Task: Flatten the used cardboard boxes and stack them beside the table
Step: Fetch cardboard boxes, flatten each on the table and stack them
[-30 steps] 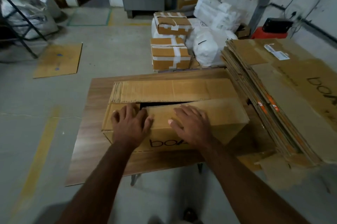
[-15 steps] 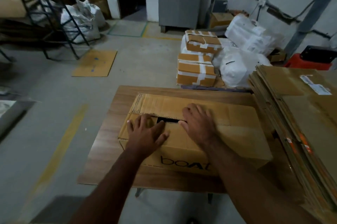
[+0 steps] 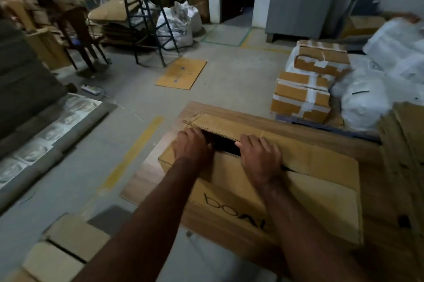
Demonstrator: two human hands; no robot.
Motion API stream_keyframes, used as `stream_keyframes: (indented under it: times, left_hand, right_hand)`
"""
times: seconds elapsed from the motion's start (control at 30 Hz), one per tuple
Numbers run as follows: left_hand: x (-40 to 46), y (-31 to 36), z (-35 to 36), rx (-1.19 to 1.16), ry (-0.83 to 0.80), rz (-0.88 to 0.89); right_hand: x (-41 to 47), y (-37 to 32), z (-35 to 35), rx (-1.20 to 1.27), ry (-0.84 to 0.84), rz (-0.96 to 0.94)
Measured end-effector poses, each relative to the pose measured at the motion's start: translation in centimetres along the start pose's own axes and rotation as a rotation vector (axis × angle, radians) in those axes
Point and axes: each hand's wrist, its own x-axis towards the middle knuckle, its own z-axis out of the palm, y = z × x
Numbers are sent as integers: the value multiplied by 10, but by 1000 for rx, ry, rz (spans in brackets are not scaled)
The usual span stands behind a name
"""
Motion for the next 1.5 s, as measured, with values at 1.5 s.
stream_keyframes:
  times: [1.5]
  left_hand:
    - [35,-128,-48,-1074,-736,381]
  right_hand:
    - [-1,-60,-159,223,-528,309]
